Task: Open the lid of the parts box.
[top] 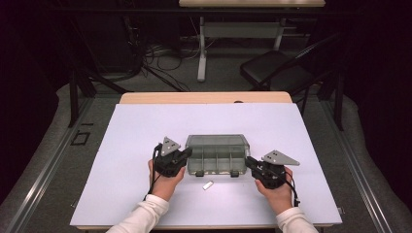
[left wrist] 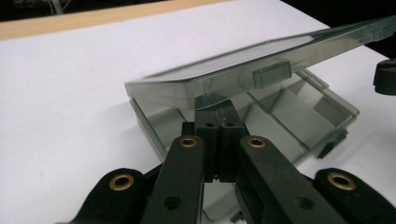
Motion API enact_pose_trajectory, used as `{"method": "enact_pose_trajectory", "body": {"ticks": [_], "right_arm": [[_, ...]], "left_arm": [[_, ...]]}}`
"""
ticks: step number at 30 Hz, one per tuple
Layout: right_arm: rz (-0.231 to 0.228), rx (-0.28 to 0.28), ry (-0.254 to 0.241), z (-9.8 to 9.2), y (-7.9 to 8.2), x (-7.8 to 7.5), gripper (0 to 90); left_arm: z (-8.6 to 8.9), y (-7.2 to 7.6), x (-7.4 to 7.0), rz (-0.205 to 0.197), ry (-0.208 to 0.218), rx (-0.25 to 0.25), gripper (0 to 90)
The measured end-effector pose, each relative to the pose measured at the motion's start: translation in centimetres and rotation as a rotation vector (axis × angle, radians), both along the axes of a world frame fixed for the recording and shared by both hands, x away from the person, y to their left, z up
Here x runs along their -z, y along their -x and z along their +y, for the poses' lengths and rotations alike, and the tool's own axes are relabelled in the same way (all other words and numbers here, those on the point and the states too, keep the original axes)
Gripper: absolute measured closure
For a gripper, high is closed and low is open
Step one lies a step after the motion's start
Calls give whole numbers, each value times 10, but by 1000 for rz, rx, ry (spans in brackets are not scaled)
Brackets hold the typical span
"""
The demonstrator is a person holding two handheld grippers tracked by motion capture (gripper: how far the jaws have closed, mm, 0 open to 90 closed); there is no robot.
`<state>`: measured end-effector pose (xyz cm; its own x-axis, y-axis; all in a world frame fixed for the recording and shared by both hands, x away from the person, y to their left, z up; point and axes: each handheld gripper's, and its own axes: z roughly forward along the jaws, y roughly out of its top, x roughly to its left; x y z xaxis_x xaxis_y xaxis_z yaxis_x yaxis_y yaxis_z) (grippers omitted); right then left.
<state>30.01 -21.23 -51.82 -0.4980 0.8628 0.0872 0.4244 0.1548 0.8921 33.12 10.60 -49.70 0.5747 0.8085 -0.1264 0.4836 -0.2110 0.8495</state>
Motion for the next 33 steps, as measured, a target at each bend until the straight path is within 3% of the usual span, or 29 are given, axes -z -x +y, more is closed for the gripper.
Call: {"method": "enact_pose_trajectory", "body": {"ticks": [10,14,17,23,28,33], "right_arm": [[-39,35,33,-5,-33,-31,760],[-53,54,48,-4,-49,-35,736],[-39,75,55,-3,-63,-30,732],[-36,82,57,-3,-76,-18,714],[-29,75,32,-3,-89,-8,715],[-17,57,45,-1,-99,3,713]], "left_arm": [[-3,-26,-23,-20,-5,-20,900],[-6,-35,-28,-25,-19,-29,900],[-6,-41,-32,-25,-23,-36,900],[-6,-52,-36,-17,-28,-41,900],[-4,-58,-36,-6,-18,-51,900],[-5,-61,-36,-5,-26,-52,900]]}}
